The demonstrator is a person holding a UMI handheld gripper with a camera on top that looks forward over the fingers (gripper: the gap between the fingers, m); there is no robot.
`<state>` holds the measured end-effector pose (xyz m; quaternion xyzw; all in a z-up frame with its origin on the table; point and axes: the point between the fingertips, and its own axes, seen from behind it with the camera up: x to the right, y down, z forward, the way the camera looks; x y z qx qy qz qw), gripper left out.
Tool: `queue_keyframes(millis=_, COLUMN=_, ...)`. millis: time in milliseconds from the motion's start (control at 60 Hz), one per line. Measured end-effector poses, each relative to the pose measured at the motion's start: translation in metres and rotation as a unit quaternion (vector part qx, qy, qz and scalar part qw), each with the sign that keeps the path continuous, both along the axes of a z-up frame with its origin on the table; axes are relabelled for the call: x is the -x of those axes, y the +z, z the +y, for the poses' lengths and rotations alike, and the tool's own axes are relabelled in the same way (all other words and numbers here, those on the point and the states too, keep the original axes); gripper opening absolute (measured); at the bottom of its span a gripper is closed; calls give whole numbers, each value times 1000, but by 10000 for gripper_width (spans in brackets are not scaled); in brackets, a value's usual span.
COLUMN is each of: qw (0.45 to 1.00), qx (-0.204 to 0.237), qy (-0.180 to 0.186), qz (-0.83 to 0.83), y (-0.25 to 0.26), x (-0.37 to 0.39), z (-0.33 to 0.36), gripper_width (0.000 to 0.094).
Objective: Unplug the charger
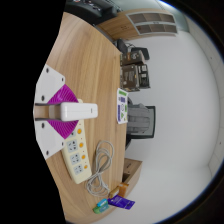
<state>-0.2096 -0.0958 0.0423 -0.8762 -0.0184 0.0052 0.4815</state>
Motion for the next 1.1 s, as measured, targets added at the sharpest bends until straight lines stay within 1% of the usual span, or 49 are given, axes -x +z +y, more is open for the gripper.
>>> queue_keyframes(millis=150, qw=1000, qx=-1, qy=5, qz=-1, y=8, x=1, z=1, gripper_width=145)
queue_keyframes(millis=183, qw=999, qx=-34, qy=10, qz=1, y=33, x=2, z=3, gripper_width=146)
queue_keyframes(millis=233, qw=995, qx=-93, qy=24, qz=-27, y=85, x=-1, z=11, gripper_width=144)
queue_keyframes(millis=267, qw=993, qx=-112, qy=32, qz=-26, y=117, x=0, z=16, gripper_width=145)
queue_keyframes(millis=333, qw=989, qx=-141, qy=45, qz=26, y=172, x=1, z=21, gripper_width=144)
queue_keyframes(millis=383, qw=985, qx=-163, qy=45, qz=35, y=205, x=-12, z=25, gripper_width=144)
queue_keyframes(millis=433, qw=983, qx=-180, qy=37, qz=32, y=227, x=-36, z=27, gripper_width=144)
queue_keyframes(millis=500, qw=982, qx=-187, qy=21, qz=29, y=235, x=-76, z=29, gripper_width=145)
queue_keyframes(millis=550, qw=983, qx=-180, qy=5, qz=26, y=226, x=-112, z=27, gripper_width=147)
queue_keyframes(millis=583, qw=986, qx=-167, qy=-6, qz=19, y=216, x=-134, z=31, gripper_width=149)
queue_keyframes(millis=667, qw=992, qx=-123, qy=-34, qz=6, y=171, x=-192, z=31, gripper_width=152)
queue_keyframes(millis=683, qw=992, qx=-119, qy=-39, qz=7, y=154, x=-206, z=25, gripper_width=153)
queue_keyframes(millis=800, qw=996, qx=-40, qy=-78, qz=34, y=78, x=-262, z=19, gripper_width=168)
queue_keyframes(millis=867, qw=995, qx=-5, qy=-91, qz=43, y=41, x=-282, z=12, gripper_width=181)
queue_keyframes(millis=900, qw=995, qx=6, qy=-91, qz=48, y=24, x=-293, z=10, gripper_width=190)
queue_keyframes(millis=950, qw=994, qx=26, qy=-89, qz=51, y=5, x=-304, z=5, gripper_width=204)
queue_keyframes(millis=983, qw=993, qx=42, qy=-96, qz=55, y=0, x=-305, z=1, gripper_width=214)
queue_keyframes(millis=1017, qw=992, qx=48, qy=-100, qz=64, y=-14, x=-317, z=-1, gripper_width=232)
queue_keyframes(millis=1050, qw=991, qx=37, qy=-104, qz=80, y=-10, x=-322, z=1, gripper_width=252)
queue_keyframes(millis=1100, qw=990, qx=26, qy=-107, qz=86, y=-3, x=-334, z=2, gripper_width=331)
